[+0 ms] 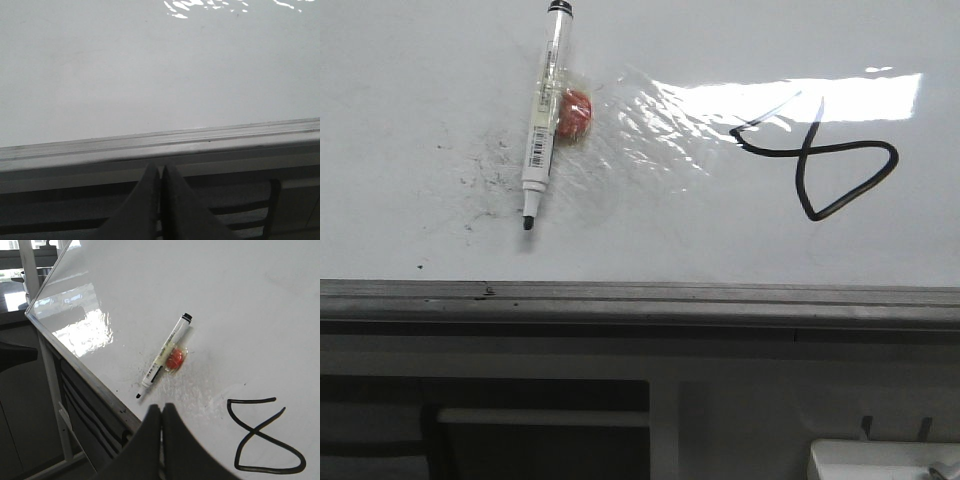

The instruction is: Write number 8 on whiteboard

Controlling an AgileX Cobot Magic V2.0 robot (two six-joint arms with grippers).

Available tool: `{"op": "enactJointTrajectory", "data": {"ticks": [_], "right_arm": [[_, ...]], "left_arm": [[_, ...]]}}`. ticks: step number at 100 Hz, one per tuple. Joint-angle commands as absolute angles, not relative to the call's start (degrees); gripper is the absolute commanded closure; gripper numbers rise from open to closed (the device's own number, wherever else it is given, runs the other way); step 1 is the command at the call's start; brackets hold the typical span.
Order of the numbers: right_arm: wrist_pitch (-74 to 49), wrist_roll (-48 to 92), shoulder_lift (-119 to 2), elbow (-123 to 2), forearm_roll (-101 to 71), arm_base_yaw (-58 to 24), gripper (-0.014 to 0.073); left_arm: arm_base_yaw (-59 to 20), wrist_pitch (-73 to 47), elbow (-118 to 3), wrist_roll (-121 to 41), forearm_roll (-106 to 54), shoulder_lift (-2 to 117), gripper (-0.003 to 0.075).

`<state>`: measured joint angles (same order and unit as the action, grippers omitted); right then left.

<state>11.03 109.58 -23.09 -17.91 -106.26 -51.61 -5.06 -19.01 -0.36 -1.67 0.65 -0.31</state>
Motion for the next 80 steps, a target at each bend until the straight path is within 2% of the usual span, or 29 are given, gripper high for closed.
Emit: {"op": "enactJointTrajectory", "data": {"ticks": [1,46,61,66,80], "right_arm": [[9.21,109.45,-23.34,-19.42,-106.54,-51.46,0.0657],[9.41,109.45,-23.34,-19.32,-106.54,-51.46,0.0657],[17.20,108.18,-23.45,-16.71,-98.26,-51.12,0.0657],[18.83,100.25,-23.45,-14.99,-91.27,-50.59,0.0657],[20.85,60.61,-23.71,-6.95,-54.64,-45.15,0.0657]], "left_arm": [[-5.26,-16.46,1.88,-1.01,0.00,-1.73,0.0741],[-5.26,-16.37,1.88,-1.01,0.00,-1.73,0.0741],[-5.26,-16.37,1.88,-1.01,0.00,-1.73,0.0741],[-5.26,-16.37,1.88,-1.01,0.00,-1.73,0.0741],[-5.26,-16.37,1.88,-1.01,0.00,-1.73,0.0741]]}}
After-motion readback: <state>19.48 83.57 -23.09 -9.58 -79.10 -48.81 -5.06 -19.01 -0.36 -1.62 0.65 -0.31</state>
